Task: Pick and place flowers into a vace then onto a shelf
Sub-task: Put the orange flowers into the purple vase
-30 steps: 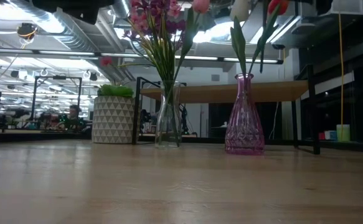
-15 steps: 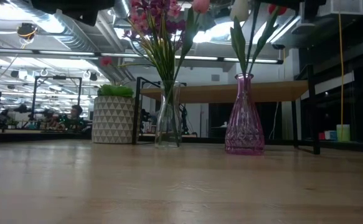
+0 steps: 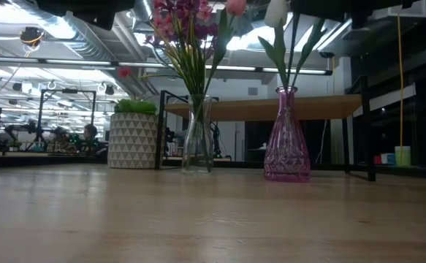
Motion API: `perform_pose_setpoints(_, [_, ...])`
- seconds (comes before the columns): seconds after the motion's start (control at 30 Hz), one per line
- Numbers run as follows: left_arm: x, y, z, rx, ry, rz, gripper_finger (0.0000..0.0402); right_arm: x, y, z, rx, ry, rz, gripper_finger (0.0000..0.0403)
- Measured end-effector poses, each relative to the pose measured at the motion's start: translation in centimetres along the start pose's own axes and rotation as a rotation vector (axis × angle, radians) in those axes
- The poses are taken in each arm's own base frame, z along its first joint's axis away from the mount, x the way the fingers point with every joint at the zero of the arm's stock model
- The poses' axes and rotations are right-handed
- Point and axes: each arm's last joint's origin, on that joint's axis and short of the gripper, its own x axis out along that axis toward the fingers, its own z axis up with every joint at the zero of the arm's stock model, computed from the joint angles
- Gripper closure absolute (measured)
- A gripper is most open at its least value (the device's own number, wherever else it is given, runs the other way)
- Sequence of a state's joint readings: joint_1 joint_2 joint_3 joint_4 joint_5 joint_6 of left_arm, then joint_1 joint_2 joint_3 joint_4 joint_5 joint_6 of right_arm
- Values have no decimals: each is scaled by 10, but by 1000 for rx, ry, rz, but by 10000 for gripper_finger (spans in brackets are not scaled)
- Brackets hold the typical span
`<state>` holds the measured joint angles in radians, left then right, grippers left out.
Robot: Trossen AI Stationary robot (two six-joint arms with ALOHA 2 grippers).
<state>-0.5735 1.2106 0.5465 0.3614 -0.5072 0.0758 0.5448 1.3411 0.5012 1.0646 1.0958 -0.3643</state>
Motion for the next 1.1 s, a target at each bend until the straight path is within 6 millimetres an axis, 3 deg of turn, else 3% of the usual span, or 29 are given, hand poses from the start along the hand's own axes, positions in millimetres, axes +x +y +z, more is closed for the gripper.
perform_pose_setpoints(1.1, [0, 0, -1, 0, 6, 17, 396, 11, -1, -32, 56, 176, 18, 402])
